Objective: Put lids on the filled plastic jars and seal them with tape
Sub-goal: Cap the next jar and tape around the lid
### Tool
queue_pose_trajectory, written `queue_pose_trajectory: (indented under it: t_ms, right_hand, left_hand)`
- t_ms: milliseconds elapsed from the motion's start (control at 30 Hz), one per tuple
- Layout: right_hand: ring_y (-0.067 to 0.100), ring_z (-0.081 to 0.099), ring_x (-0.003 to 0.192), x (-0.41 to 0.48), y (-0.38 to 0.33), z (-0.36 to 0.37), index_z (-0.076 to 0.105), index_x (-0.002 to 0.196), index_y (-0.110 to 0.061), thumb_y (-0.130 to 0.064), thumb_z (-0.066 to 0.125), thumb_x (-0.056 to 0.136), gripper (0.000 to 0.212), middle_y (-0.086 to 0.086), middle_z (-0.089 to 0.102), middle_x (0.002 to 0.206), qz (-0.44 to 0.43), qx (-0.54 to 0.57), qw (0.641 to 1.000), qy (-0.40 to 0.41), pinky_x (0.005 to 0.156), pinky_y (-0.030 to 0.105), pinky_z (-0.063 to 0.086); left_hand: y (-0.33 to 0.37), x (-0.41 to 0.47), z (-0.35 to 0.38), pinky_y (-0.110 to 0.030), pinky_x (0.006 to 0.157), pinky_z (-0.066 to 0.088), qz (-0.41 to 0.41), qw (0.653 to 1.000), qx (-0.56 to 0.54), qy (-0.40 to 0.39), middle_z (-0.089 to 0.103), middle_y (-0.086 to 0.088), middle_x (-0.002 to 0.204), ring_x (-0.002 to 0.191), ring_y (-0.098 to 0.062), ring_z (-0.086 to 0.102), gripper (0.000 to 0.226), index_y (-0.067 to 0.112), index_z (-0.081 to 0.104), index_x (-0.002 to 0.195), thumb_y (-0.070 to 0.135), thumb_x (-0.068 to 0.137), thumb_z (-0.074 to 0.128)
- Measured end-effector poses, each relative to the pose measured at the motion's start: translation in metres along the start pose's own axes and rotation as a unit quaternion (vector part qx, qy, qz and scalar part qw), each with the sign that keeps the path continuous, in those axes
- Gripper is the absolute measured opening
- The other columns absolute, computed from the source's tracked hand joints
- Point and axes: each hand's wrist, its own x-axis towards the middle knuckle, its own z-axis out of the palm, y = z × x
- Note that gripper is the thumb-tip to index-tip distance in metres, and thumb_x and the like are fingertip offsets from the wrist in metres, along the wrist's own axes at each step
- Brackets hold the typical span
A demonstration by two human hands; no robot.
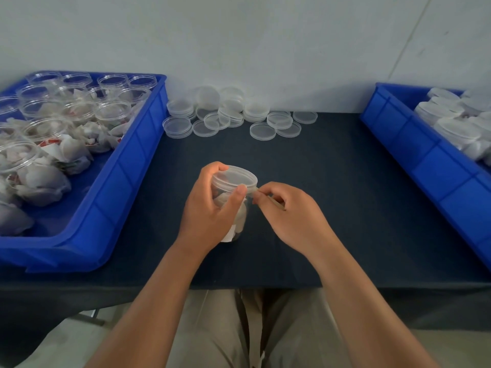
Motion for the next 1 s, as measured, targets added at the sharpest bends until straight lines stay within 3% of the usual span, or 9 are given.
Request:
queue_pose_trajectory:
  t_ms: [200,300,433,567,667,767,833,900,1000]
  right_hand:
    - [-0.002,0.06,0.074,0.0,-0.001,-0.002,0.068,0.096,-0.043,-0.048,0.052,0.106,0.019,-0.028,0.063,0.08,-0.006,-0.018,1.0,-0.008,0.057,0.024,0.042]
    - [-0.003,0.058,0.07,0.0,-0.002,-0.003,0.068,0.095,-0.042,-0.052,0.051,0.106,0.022,-0.029,0.062,0.076,-0.01,-0.024,1.0,-0.013,0.056,0.023,0.04]
    - [-0.003,0.059,0.075,0.001,-0.002,-0.004,0.068,0.097,-0.041,-0.051,0.051,0.106,0.022,-0.031,0.062,0.081,-0.014,-0.036,0.999,-0.012,0.057,0.023,0.04]
    - [-0.006,0.06,0.093,0.001,0.0,-0.007,0.066,0.114,-0.046,-0.058,0.046,0.105,0.025,-0.03,0.066,0.097,-0.032,-0.045,0.997,-0.047,0.073,0.021,0.046]
    - [-0.004,0.061,0.105,0.003,0.009,-0.014,0.052,0.132,-0.058,-0.072,0.037,0.1,0.037,-0.03,0.065,0.116,-0.018,-0.052,0.991,-0.123,0.087,0.026,0.049]
    - [-0.015,0.054,0.109,0.005,0.015,-0.021,0.045,0.138,-0.064,-0.078,0.031,0.099,0.044,-0.044,0.053,0.129,-0.008,-0.043,0.984,-0.173,0.09,0.021,0.041]
    - [-0.025,0.051,0.105,0.006,0.016,-0.027,0.044,0.137,-0.066,-0.078,0.03,0.098,0.043,-0.056,0.049,0.114,-0.014,-0.051,0.985,-0.164,0.086,0.014,0.038]
    - [-0.016,0.055,0.106,0.008,0.016,-0.032,0.043,0.133,-0.069,-0.08,0.031,0.095,0.042,-0.051,0.054,0.108,-0.015,-0.068,0.987,-0.146,0.084,0.019,0.043]
    - [-0.001,0.058,0.114,0.013,0.017,-0.034,0.046,0.137,-0.064,-0.081,0.035,0.095,0.047,-0.034,0.059,0.126,0.003,-0.062,0.987,-0.151,0.094,0.032,0.047]
  left_hand:
    - [0.003,0.0,-0.003,-0.014,0.082,0.054,0.019,0.999,-0.02,-0.017,0.059,0.027,0.121,0.113,-0.003,0.064,0.06,0.057,0.043,0.122,0.071,0.076,0.078]
    - [0.001,0.0,-0.003,-0.014,0.082,0.054,0.003,0.999,-0.03,-0.018,0.059,0.029,0.121,0.113,0.0,0.064,0.05,0.057,0.043,0.122,0.068,0.082,0.071]
    - [-0.005,0.002,-0.004,-0.021,0.085,0.056,-0.016,0.997,-0.06,-0.038,0.057,0.028,0.124,0.115,-0.003,0.063,0.042,0.043,0.047,0.129,0.059,0.092,0.058]
    - [-0.005,0.006,-0.008,-0.015,0.079,0.053,-0.026,0.992,-0.107,-0.054,0.06,0.03,0.118,0.105,0.0,0.065,0.031,0.039,0.051,0.125,0.05,0.096,0.056]
    - [-0.009,0.01,-0.013,-0.016,0.082,0.052,-0.037,0.989,-0.129,-0.057,0.061,0.028,0.113,0.102,0.0,0.065,0.028,0.035,0.054,0.122,0.048,0.097,0.054]
    - [-0.012,0.013,-0.018,-0.023,0.083,0.055,-0.056,0.983,-0.152,-0.086,0.064,0.019,0.113,0.1,-0.008,0.067,0.037,0.034,0.056,0.123,0.057,0.095,0.053]
    - [-0.013,0.014,-0.018,-0.026,0.08,0.057,-0.075,0.976,-0.17,-0.112,0.065,0.005,0.117,0.098,-0.013,0.07,0.041,0.029,0.057,0.126,0.058,0.097,0.051]
    - [-0.014,0.015,-0.018,-0.028,0.078,0.058,-0.096,0.967,-0.197,-0.13,0.066,-0.007,0.121,0.096,-0.018,0.072,0.039,0.025,0.057,0.128,0.051,0.101,0.049]
    - [-0.016,0.016,-0.018,-0.031,0.077,0.06,-0.116,0.953,-0.242,-0.143,0.071,-0.008,0.116,0.095,-0.023,0.073,0.037,0.023,0.058,0.129,0.046,0.102,0.046]
